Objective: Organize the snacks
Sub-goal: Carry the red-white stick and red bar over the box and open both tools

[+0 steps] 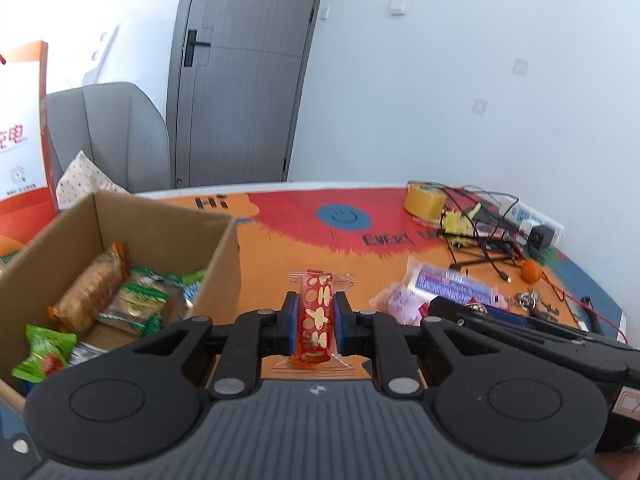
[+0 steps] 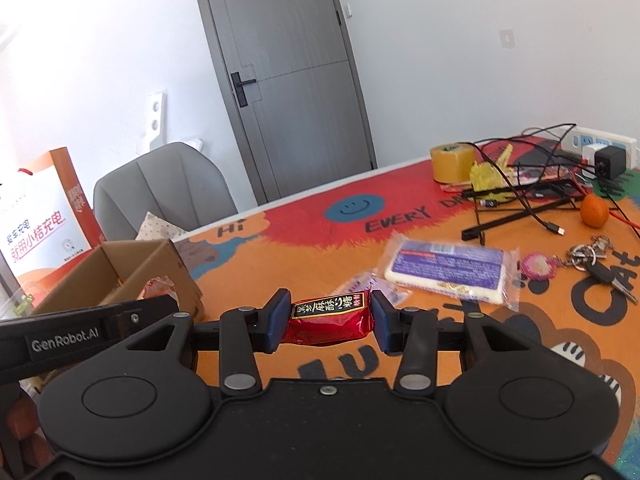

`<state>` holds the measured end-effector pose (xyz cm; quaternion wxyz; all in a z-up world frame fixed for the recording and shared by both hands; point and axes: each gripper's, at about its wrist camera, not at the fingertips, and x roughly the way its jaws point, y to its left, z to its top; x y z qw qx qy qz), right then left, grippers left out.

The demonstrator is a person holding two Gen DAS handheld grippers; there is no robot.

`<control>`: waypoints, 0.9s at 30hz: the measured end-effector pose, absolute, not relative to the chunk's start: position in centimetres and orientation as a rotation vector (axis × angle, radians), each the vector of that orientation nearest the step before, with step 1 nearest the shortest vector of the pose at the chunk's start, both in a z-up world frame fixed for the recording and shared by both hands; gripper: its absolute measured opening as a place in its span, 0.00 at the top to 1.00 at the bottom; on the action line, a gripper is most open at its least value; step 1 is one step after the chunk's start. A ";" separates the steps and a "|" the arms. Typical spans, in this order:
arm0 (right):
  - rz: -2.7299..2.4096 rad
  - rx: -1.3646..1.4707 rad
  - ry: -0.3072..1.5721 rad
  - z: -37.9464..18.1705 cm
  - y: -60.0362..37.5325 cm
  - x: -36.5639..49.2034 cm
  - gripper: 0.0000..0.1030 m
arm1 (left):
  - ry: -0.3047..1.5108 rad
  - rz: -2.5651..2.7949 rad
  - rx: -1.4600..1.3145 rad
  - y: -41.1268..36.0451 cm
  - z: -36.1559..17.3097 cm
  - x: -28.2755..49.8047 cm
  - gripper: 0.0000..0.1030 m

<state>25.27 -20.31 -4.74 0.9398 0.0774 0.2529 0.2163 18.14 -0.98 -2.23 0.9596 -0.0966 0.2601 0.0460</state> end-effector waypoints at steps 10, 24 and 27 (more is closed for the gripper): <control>0.487 0.147 0.486 -3.3 -18.5 24.8 0.58 | 0.481 0.136 -0.207 1.1 -0.4 16.7 0.84; 0.566 0.124 0.459 -1.8 -14.5 24.6 0.58 | 0.453 0.233 -0.261 6.4 0.2 15.3 0.84; 0.583 0.119 0.458 -1.6 -13.4 24.7 0.58 | 0.454 0.256 -0.272 7.7 0.0 15.1 0.84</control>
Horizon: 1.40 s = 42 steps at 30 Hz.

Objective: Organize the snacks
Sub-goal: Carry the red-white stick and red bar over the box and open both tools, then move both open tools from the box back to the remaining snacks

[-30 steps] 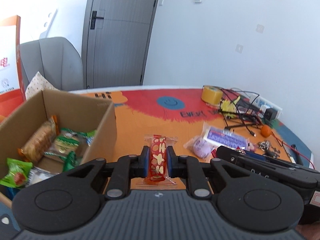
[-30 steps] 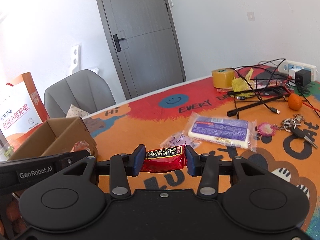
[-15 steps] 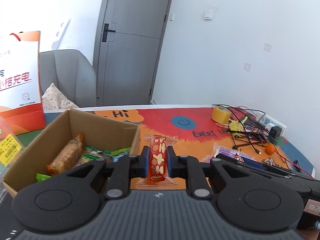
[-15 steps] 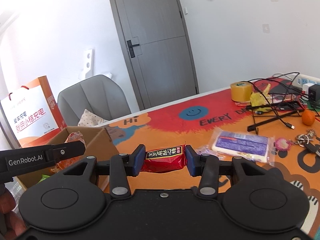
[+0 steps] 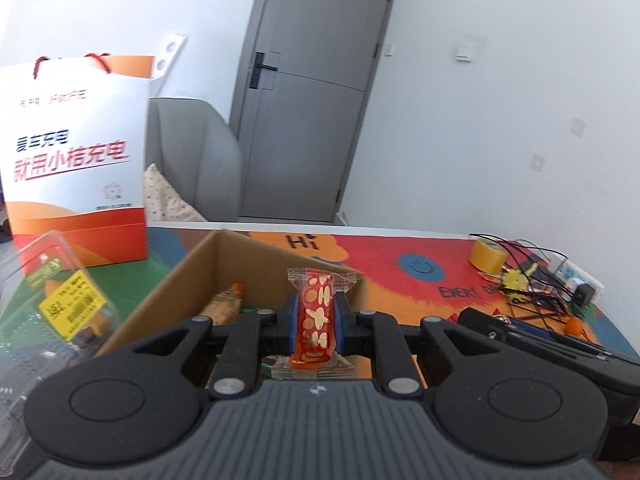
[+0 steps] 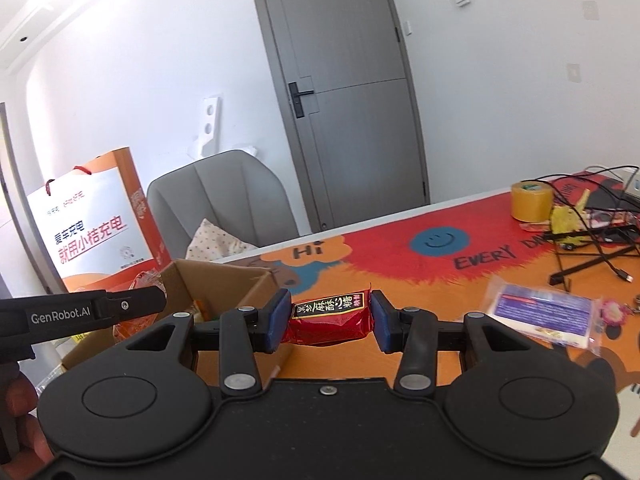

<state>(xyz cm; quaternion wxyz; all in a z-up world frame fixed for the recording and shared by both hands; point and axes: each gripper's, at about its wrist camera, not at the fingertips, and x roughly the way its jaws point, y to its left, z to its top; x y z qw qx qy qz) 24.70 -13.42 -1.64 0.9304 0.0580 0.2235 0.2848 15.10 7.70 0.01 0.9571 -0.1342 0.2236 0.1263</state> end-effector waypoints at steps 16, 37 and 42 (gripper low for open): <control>0.641 0.083 0.452 -0.7 -8.5 24.7 0.58 | 0.478 0.316 -0.377 12.8 -1.7 14.8 0.73; 0.744 0.147 0.482 -0.3 -5.2 24.3 0.35 | 0.447 0.357 -0.411 14.1 -0.5 11.9 0.37; 0.691 0.168 0.509 -0.9 -7.7 24.7 0.31 | 0.455 0.347 -0.393 12.5 -0.7 12.7 0.25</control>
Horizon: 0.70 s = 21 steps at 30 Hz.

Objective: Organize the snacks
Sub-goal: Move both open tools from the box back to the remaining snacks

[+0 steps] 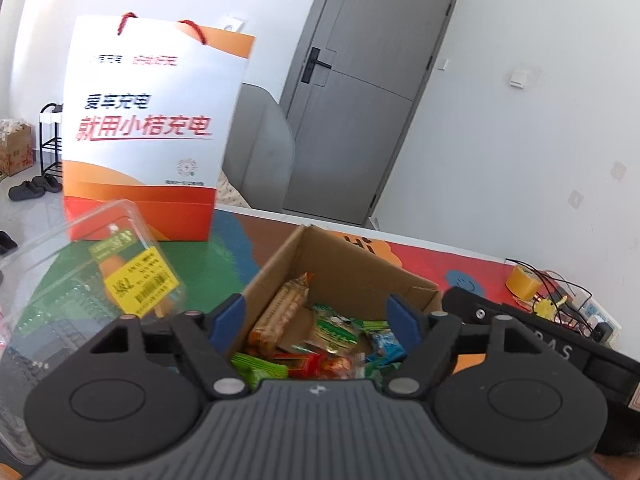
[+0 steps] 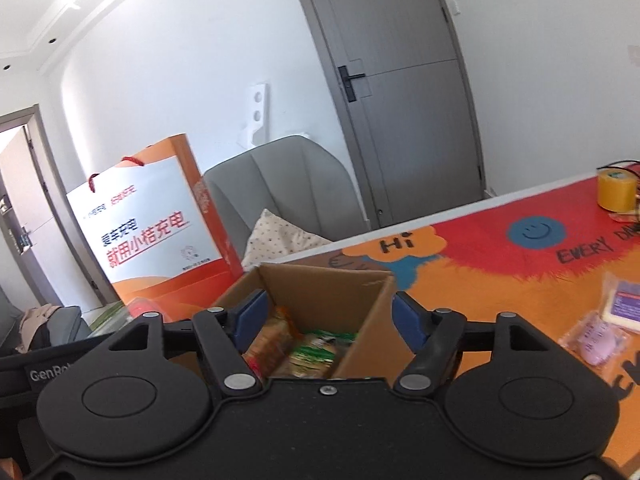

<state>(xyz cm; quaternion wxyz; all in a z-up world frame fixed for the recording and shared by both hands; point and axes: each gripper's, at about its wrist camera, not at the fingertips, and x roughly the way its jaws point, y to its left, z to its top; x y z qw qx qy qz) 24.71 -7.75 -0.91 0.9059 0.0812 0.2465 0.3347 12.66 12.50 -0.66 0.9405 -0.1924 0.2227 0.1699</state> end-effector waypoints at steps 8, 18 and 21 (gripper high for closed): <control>0.612 0.190 0.531 -1.8 -11.8 25.5 0.26 | 0.466 0.300 -0.381 9.7 -0.7 14.0 0.19; 0.541 0.201 0.533 -2.2 -16.7 25.8 0.19 | 0.477 0.246 -0.361 6.2 -0.6 15.8 0.17; 0.518 0.208 0.538 -2.6 -18.3 26.0 0.16 | 0.485 0.227 -0.359 5.1 -0.8 16.3 0.17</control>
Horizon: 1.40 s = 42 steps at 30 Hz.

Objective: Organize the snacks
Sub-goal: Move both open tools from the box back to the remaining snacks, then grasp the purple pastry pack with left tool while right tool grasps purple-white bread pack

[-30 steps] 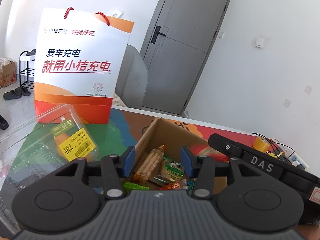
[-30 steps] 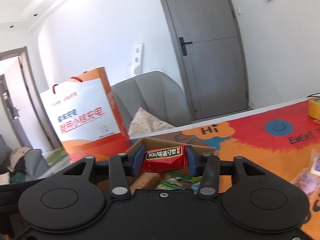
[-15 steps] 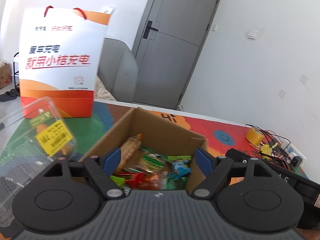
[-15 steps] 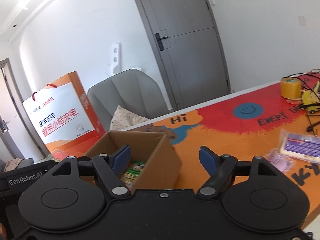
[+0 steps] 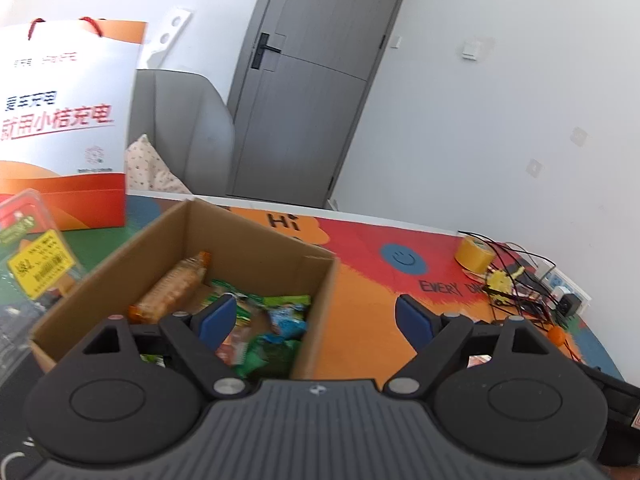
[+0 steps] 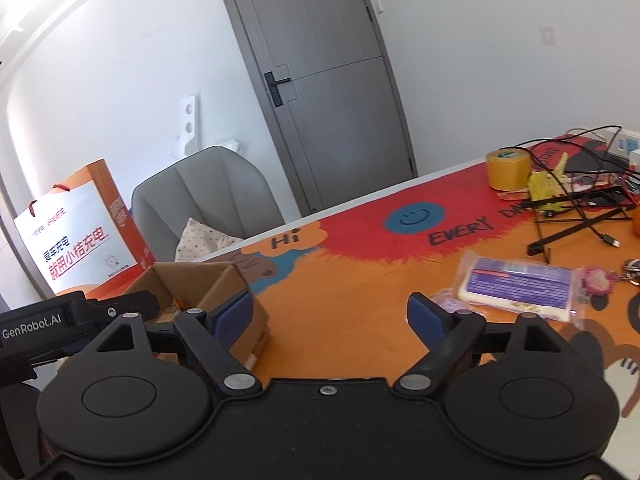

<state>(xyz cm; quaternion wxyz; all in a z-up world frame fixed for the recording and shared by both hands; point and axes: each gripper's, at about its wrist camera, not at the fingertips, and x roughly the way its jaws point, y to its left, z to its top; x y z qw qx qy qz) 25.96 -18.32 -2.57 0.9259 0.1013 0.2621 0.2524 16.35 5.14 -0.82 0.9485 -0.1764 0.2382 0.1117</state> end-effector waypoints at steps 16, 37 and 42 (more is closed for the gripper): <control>0.393 0.232 0.540 -4.2 -25.1 27.2 0.12 | 0.564 0.116 -0.317 0.0 -2.4 20.4 0.17; 0.335 0.328 0.549 -6.8 -31.1 30.8 0.16 | 0.662 0.082 -0.257 -5.8 -5.5 27.1 0.17; 0.337 0.345 0.562 -7.5 -31.7 32.1 0.21 | 0.684 0.093 -0.259 -6.4 -6.6 28.7 0.17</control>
